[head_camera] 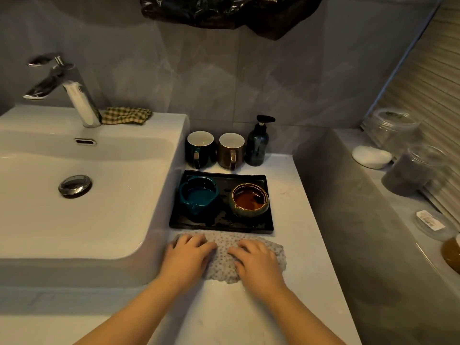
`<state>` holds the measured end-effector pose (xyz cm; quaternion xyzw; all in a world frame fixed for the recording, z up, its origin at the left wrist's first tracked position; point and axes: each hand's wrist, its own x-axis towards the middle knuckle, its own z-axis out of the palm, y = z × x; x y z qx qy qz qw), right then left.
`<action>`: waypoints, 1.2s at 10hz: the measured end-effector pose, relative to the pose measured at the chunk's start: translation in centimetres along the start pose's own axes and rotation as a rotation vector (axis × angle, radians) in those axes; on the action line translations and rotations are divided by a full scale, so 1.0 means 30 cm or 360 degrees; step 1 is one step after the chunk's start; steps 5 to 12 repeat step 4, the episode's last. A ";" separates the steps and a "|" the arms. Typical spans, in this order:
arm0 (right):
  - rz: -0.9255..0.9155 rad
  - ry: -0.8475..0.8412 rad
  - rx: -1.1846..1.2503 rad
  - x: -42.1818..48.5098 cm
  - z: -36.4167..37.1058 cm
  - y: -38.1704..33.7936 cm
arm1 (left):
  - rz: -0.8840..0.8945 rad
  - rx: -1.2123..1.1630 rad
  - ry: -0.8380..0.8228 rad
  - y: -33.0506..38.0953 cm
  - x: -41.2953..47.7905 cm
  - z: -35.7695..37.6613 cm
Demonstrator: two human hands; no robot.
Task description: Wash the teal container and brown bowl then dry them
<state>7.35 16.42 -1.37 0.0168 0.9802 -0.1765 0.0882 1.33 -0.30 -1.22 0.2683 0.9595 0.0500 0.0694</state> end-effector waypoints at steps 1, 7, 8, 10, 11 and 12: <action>-0.0016 -0.0082 0.0085 0.006 -0.025 -0.001 | -0.0041 -0.0059 -0.0249 -0.007 0.008 -0.017; 0.0033 -0.0330 0.0459 -0.001 -0.101 -0.025 | -0.0027 -0.0018 -0.0488 0.024 0.015 -0.100; 0.0033 -0.0330 0.0459 -0.001 -0.101 -0.025 | -0.0027 -0.0018 -0.0488 0.024 0.015 -0.100; 0.0033 -0.0330 0.0459 -0.001 -0.101 -0.025 | -0.0027 -0.0018 -0.0488 0.024 0.015 -0.100; 0.0033 -0.0330 0.0459 -0.001 -0.101 -0.025 | -0.0027 -0.0018 -0.0488 0.024 0.015 -0.100; 0.0033 -0.0330 0.0459 -0.001 -0.101 -0.025 | -0.0027 -0.0018 -0.0488 0.024 0.015 -0.100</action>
